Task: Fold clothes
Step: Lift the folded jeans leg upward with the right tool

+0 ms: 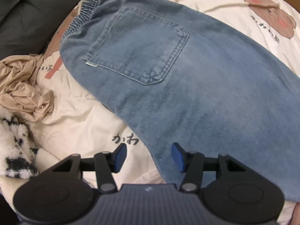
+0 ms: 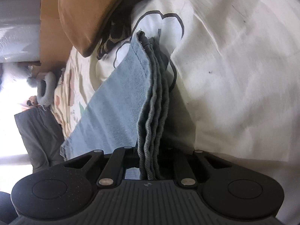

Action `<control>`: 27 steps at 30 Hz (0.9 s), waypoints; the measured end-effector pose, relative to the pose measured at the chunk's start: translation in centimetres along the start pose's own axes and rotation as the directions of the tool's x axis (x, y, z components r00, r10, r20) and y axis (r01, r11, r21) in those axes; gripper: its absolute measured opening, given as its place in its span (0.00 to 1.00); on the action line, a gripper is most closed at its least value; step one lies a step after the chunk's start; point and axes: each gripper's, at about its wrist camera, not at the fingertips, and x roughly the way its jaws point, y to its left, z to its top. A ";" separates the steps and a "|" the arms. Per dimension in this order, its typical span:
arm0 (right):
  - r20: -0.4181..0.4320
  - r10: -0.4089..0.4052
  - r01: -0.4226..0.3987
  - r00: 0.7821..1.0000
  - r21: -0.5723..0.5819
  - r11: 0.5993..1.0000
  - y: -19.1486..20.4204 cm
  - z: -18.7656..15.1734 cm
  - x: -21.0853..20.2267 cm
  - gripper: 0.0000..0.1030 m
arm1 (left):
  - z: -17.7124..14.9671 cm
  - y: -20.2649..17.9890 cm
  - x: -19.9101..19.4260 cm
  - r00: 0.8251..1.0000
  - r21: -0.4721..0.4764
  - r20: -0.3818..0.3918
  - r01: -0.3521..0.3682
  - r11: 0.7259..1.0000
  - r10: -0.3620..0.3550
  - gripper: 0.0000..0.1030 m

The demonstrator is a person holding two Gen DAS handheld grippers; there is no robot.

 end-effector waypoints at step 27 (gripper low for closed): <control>0.008 -0.148 0.142 0.989 -0.346 0.928 13.5 0.2 -5.0 0.08 | -1.4 -1.3 1.8 0.999 0.036 0.007 0.051 0.998 -0.051 0.55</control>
